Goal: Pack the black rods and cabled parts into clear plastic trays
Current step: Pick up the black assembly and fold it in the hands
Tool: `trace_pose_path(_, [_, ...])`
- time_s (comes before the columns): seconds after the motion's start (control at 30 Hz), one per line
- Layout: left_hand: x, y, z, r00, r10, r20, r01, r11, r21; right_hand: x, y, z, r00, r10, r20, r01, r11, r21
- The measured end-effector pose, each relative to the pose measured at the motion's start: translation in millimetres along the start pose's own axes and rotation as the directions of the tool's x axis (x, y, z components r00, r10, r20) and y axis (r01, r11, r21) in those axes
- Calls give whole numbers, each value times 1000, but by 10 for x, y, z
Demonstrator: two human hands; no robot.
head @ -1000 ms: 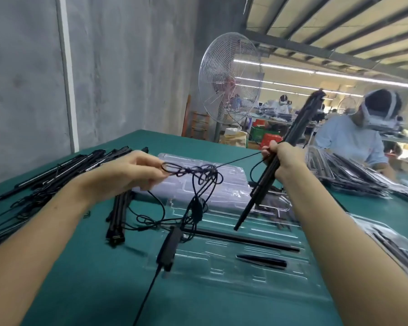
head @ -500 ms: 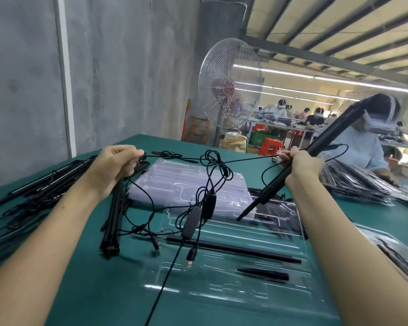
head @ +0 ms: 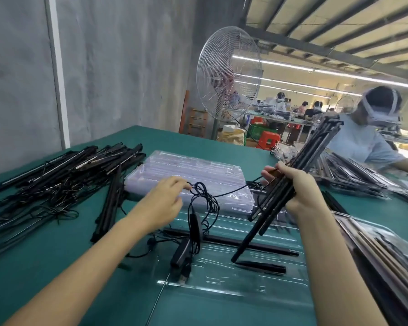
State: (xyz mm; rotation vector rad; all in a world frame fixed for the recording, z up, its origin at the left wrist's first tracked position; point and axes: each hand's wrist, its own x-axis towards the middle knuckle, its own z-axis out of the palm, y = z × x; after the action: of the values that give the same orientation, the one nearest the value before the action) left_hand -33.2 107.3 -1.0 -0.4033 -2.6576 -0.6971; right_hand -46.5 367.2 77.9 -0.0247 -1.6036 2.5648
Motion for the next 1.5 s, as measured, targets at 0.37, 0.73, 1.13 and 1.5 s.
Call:
trace_pose_path(0.37, [150,538,302,973,-201,109,229,853,-469,-335,-72,152,985,-93,147,34,931,364])
trace_pose_path(0.73, [270,442,-177,966,102,237,162,474,-866,-233,-103,26,949,-144,280,215,945,-246])
trace_pose_path(1.13, [365,601,-198,993,40,110,53,684,-728,-151,262,236,849,194,491,290,605,-741])
trace_pose_path(1.5, [360,495,-263,955,-110,276,293,494,-819,-44,129,6,928,21,372,239,733,-637])
